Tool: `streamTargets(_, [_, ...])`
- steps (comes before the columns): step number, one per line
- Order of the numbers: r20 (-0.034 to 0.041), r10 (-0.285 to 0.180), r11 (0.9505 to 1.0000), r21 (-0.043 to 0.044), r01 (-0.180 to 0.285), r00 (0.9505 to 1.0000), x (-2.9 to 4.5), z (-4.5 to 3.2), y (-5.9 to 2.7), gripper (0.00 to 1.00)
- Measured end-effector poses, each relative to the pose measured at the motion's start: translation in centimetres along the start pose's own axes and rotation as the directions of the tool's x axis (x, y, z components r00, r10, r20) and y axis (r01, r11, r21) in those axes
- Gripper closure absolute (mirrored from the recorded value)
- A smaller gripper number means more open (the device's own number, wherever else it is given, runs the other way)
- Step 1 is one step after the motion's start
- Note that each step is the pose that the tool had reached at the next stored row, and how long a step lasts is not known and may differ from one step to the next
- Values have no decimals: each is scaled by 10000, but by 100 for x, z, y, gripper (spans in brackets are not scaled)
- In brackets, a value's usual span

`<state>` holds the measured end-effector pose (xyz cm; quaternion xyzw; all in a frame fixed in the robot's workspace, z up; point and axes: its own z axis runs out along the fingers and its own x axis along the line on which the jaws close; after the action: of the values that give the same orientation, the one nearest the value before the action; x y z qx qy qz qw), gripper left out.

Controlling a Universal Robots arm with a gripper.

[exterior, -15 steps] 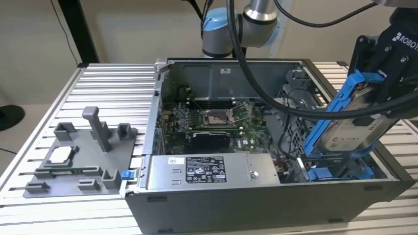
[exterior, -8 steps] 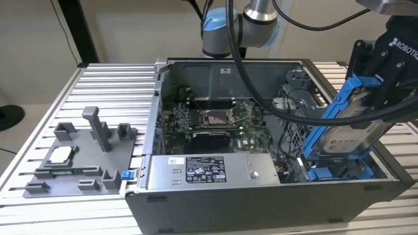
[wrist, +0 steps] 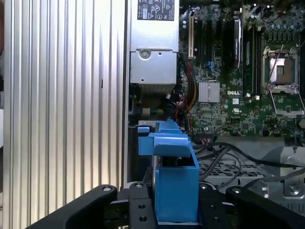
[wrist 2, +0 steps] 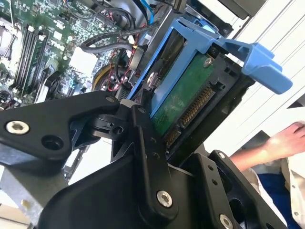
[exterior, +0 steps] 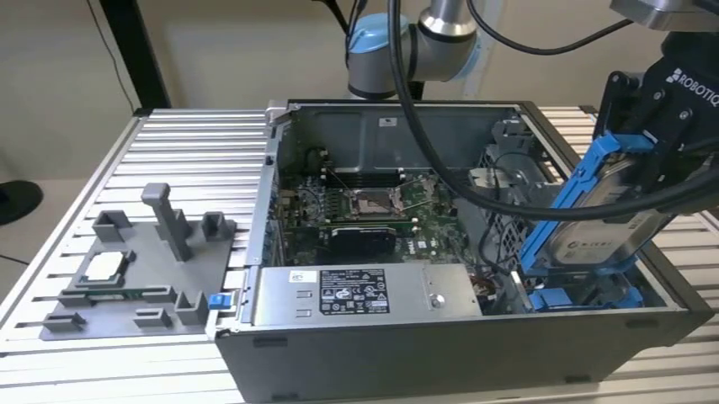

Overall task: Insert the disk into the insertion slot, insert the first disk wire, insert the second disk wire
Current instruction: 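Insert the disk into the insertion slot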

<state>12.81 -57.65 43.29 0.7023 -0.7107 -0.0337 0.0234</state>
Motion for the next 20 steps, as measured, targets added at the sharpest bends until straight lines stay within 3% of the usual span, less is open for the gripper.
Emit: streamTargets(20, [-12,-216,9998,-2,216,9998,5,147,-100,100])
